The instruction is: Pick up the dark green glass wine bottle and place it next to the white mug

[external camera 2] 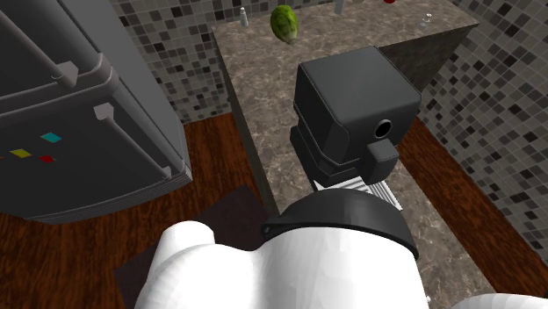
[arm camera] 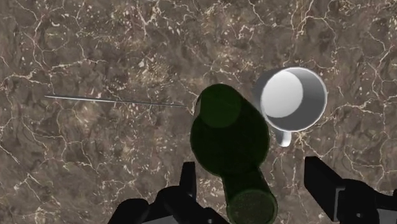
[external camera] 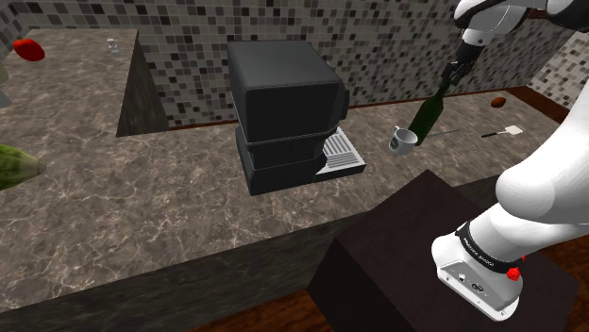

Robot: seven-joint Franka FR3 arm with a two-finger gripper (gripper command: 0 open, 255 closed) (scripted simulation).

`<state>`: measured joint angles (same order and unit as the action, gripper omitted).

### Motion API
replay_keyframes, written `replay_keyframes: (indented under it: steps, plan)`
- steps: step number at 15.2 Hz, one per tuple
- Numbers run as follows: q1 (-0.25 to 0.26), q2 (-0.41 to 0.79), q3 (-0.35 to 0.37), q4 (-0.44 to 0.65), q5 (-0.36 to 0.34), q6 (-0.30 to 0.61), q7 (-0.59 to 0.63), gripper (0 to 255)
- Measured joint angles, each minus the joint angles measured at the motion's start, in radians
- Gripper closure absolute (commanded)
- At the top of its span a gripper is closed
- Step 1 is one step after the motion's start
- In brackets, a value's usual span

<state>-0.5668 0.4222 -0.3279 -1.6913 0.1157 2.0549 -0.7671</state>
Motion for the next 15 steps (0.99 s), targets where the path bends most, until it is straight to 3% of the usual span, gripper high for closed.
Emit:
replay_keyframes:
  steps: [4,9,15]
  plan:
    - [0.000,0.000,0.000,0.000,0.000,0.000,0.000,0]
    - [0.002,-0.031,-0.006,0.074,-0.013,-0.102,0.008,0]
    - [0.003,-0.037,-0.007,0.077,-0.015,-0.112,0.010,0]
